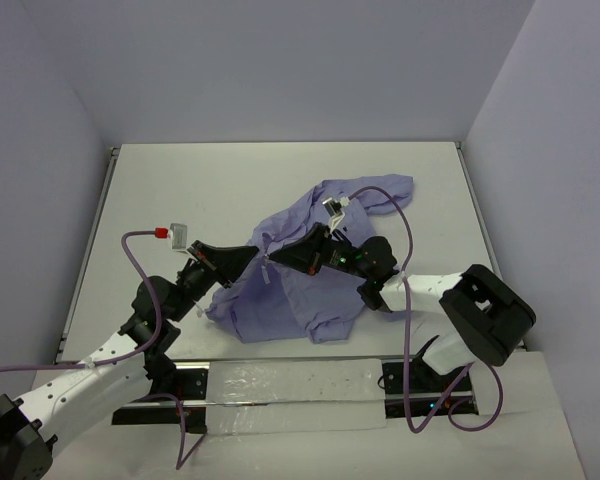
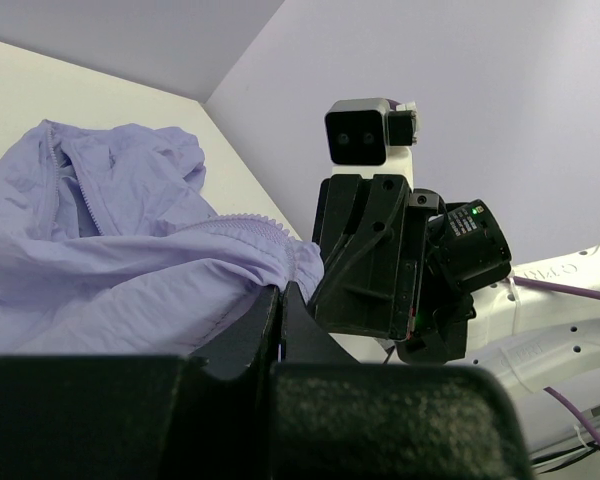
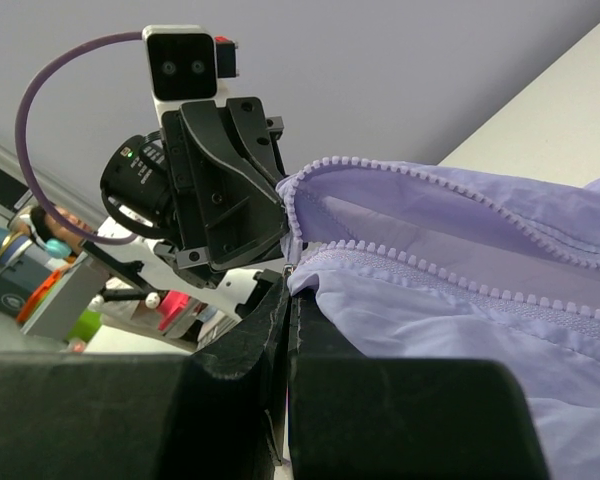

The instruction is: Zip up the jacket

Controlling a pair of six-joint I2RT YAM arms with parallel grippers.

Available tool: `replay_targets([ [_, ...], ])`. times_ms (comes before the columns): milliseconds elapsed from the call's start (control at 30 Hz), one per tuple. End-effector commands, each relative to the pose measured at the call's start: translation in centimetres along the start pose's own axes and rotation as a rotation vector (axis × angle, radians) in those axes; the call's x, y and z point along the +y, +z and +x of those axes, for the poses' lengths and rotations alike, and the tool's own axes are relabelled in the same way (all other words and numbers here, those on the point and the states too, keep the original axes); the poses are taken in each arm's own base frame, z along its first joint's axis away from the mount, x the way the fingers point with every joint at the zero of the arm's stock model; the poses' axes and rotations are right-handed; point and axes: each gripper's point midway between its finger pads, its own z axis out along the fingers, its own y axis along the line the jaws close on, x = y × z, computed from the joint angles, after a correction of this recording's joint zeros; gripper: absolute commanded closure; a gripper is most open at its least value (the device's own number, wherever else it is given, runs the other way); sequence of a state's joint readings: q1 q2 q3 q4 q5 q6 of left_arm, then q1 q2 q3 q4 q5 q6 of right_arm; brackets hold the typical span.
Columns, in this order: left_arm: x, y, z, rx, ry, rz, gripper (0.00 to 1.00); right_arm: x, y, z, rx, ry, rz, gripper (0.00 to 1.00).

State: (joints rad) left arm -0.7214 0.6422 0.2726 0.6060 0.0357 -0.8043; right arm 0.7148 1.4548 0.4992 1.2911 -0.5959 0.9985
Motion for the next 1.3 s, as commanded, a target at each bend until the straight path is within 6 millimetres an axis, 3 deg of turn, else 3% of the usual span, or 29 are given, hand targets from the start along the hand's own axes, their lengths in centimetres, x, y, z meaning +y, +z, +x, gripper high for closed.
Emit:
replay_targets([
  [0, -2.06, 0.28, -1.42, -0.036, 0.0, 0.064, 1.0, 4.18, 0.25, -3.33, -0.105, -0.128, -0.147, 1.0],
  [1267, -2.49, 0.67, -0.59, -0.002, -0.016, 0.088, 1.0, 4.51, 0.36, -4.1, -0.123, -0.134, -0.165, 1.0],
])
